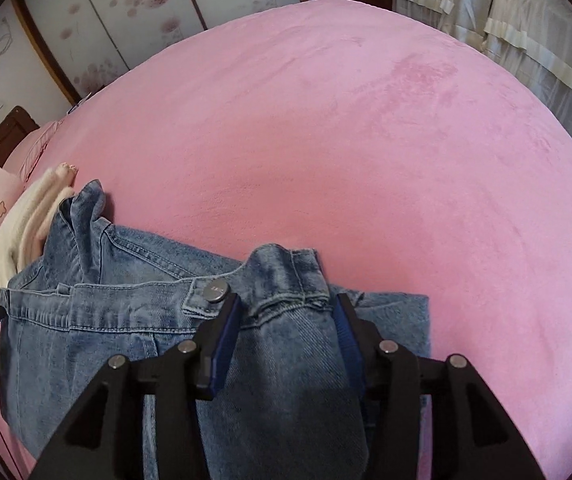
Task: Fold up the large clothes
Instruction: 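Lift the hem with both grippers and fold it toward the collar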
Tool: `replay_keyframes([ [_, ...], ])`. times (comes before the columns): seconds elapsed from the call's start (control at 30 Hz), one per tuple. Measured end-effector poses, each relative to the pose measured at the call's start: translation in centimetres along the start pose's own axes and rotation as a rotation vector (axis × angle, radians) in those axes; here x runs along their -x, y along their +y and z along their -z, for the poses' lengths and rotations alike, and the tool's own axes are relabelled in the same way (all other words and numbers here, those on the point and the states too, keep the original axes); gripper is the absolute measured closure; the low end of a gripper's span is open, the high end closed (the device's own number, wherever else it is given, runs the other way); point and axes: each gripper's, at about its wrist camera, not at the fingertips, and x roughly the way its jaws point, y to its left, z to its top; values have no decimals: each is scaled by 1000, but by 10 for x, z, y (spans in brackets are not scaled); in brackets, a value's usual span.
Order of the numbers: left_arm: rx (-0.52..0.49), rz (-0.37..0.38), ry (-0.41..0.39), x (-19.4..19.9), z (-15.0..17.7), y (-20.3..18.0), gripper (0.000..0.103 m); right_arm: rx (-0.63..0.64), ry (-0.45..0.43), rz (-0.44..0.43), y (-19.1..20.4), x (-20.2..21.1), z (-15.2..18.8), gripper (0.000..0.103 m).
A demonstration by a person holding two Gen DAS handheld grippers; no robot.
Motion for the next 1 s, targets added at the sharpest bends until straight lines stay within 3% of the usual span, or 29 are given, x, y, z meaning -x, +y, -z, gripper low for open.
replay_keyframes([
  [0.13, -11, 9, -12, -7, 2, -3, 27, 39, -11, 5, 8, -7, 3, 41],
  [0.17, -14, 6, -29, -6, 3, -4, 32, 53, -17, 18, 11, -9, 5, 42],
  [0.23, -25, 1, -60, -2, 7, -11, 47, 89, -37, 50, 17, -8, 9, 49],
  [0.27, -31, -39, -85, 2, 10, -15, 60, 96, -47, 74, 19, -6, 10, 67],
  [0.33, -42, -111, -144, 14, 18, -27, 74, 92, -79, 73, 22, 4, 14, 78],
  [0.43, -37, -161, -237, 38, 29, -41, 81, 91, -162, 87, 28, 28, 20, 80],
  [0.6, -5, -195, -328, 69, 20, -55, 83, 31, -336, 77, 35, 75, 11, 81],
  [0.7, 8, -216, -362, 71, 5, -58, 83, 30, -371, 87, 39, 77, -5, 81],
  [0.8, 24, -240, -334, 46, -6, -54, 83, 34, -337, 119, 39, 49, -18, 81],
  [0.9, 38, -287, -270, 9, -3, -49, 82, 67, -216, 205, 41, 0, -16, 79],
  [0.93, 46, -291, -275, 1, 1, -47, 80, 67, -167, 231, 40, -17, -13, 79],
  [1.0, 55, -293, -300, -2, 5, -45, 76, 57, -173, 263, 40, -23, -9, 72],
])
